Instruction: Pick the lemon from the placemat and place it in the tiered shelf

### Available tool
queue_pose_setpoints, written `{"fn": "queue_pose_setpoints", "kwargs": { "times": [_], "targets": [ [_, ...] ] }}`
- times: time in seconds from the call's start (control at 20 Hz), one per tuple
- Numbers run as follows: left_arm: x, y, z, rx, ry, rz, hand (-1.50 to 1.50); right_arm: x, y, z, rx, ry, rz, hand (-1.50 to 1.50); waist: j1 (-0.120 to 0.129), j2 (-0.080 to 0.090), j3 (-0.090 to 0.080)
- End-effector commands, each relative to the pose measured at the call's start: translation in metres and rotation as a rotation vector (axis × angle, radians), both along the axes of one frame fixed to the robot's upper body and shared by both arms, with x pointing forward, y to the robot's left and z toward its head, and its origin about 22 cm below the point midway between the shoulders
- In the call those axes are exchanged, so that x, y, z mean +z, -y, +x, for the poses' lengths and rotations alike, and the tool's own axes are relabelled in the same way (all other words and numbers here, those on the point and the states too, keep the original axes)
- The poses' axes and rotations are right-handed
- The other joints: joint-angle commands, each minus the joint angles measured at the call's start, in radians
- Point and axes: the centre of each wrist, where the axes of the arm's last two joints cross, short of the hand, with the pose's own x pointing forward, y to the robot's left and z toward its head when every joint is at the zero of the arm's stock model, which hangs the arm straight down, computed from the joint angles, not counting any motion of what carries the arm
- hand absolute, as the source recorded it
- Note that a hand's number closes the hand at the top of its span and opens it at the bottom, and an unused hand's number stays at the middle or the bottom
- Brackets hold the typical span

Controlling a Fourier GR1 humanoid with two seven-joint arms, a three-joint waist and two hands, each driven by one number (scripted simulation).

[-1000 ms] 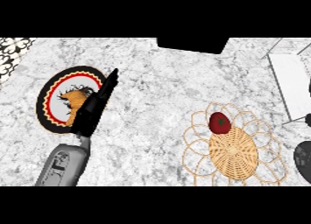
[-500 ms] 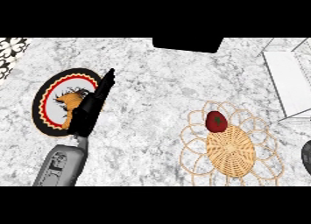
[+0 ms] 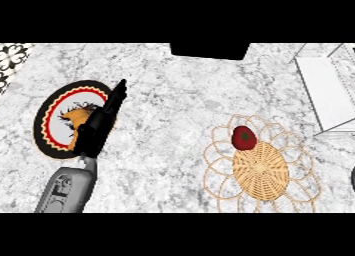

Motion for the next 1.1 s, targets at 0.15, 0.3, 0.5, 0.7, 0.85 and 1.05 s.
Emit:
{"fn": "queue_pose_setpoints", "kwargs": {
  "times": [0.15,0.3,0.5,0.7,0.85,1.05],
  "targets": [
    [-0.005,-0.003,0.000,0.012,-0.009,-0.013,0.00,-0.008,0.007,-0.003,0.016,0.337,0.009,1.50,-0.017,-0.002,0.000],
    [0.000,-0.001,0.003,0.027,0.006,-0.006,0.00,-0.022,0.007,-0.003,0.026,0.338,-0.006,1.50,-0.022,-0.005,0.000],
    [-0.007,-0.005,-0.003,0.012,-0.012,-0.007,0.00,-0.030,0.015,-0.005,0.033,0.356,0.000,1.50,-0.025,-0.009,-0.001],
    [-0.010,-0.003,-0.009,0.023,-0.016,0.001,0.00,-0.043,0.043,-0.021,-0.253,0.248,0.041,-1.50,-0.028,-0.011,-0.002],
    [-0.010,0.005,-0.003,0.038,-0.008,-0.001,0.00,-0.037,0.044,-0.027,-0.274,0.295,0.055,-1.50,-0.031,-0.006,-0.002],
    [-0.003,-0.001,-0.001,0.028,-0.010,-0.011,0.00,-0.033,0.037,-0.031,-0.260,0.358,0.037,-1.50,-0.029,-0.013,-0.001]
  ]
}}
